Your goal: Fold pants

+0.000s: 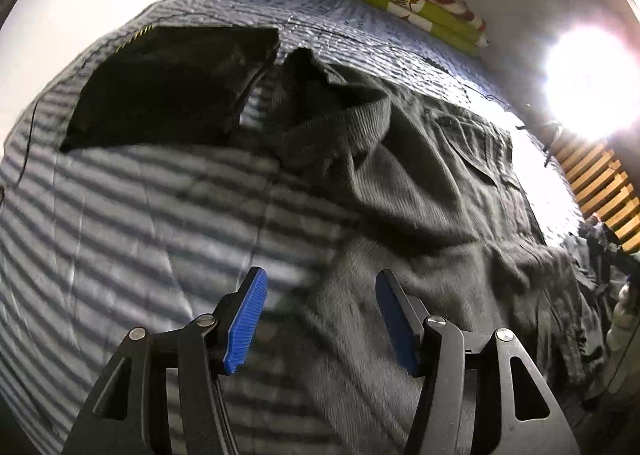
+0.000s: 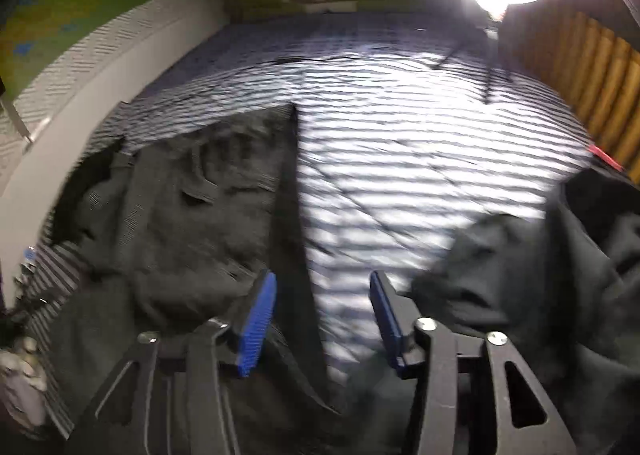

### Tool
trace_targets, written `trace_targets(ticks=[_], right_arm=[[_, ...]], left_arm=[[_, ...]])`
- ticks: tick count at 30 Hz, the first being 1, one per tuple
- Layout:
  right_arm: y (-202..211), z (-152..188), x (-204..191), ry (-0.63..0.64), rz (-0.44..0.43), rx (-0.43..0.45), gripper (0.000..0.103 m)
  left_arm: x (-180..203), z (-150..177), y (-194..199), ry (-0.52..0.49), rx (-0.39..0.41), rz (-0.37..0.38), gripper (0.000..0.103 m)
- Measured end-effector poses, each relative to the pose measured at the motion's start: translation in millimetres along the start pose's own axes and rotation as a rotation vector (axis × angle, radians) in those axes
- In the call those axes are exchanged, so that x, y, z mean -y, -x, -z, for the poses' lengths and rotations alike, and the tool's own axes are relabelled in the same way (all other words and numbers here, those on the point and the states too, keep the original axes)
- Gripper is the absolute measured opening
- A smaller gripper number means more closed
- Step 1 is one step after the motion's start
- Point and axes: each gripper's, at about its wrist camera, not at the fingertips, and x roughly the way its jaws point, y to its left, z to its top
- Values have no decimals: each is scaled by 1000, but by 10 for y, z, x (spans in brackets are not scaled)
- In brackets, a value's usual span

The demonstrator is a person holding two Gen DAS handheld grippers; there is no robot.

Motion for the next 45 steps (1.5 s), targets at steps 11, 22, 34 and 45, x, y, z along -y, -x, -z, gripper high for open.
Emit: trace_targets(ticks=[11,22,34,45], right_arm=[[-955,-725,-301,-73,-28,-106,48],[-1592,-1189,-582,-3,42,-136,4],[-1666,-1777,-594,128,452,-45,8],[-1200,-1579,-1498,143,72,-36,30]], left_arm=[[-108,-345,-71,58,48,30,61],[-294,-429,-174,96,51,28,61],[-413,-466,-216,126,57,-15,60],[-393,-491,-143,131,64,26,61]])
